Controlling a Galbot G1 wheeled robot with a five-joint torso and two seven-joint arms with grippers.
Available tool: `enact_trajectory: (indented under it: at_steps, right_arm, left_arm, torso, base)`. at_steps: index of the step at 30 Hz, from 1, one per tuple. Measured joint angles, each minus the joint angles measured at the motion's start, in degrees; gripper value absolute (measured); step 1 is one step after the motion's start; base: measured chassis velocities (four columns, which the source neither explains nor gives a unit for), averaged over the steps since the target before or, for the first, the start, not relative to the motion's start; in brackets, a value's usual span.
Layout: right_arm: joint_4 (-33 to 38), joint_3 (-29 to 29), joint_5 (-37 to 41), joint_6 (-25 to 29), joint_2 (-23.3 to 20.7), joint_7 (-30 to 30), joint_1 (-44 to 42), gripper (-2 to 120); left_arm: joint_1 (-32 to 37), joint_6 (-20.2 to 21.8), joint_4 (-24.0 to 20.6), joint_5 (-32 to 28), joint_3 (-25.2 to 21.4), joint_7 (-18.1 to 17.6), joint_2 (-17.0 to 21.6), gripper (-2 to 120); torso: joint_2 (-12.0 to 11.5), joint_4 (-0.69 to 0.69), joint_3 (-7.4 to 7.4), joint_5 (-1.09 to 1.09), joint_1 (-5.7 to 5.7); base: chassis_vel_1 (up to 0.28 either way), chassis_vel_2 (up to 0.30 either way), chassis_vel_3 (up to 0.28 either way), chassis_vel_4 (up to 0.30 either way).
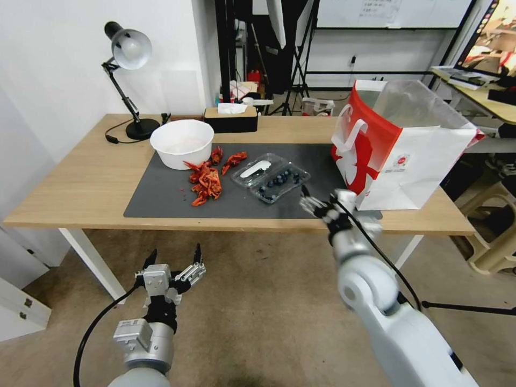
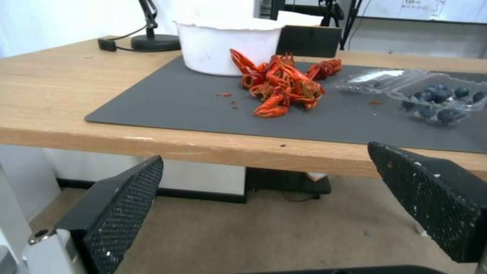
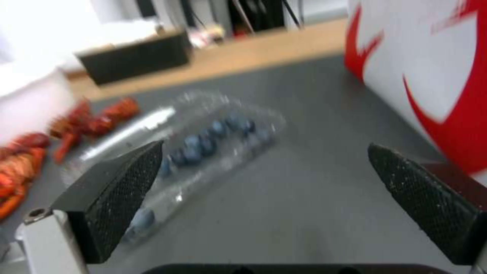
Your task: Close the takeout container lid, then place the container into the takeout bag.
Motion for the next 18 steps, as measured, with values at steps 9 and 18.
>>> enact_trajectory:
  at_steps: [9, 18]
  right_arm:
    - [-1.5, -7.0, 16.5, -6.2, 0.3, 16.9, 10.9, 100]
    - [-6.8, -12.3, 25.5, -9.1, 2.2, 27.8, 21.3, 100]
  left_arm:
    - [0.5, -0.6, 0.6, 0.9, 0.0, -0.1, -0.6, 100]
    - [0.8, -1.2, 1.1, 1.6, -0.2, -0.2, -0.9, 100]
  torso:
    - [0.0, 0.0, 0.0, 0.01, -0.01]
    - [0.0, 0.0, 0.0, 0.01, -0.01]
  base:
    - [0.0, 0.0, 0.0, 0.0]
    - [0.0, 0.0, 0.0, 0.0]
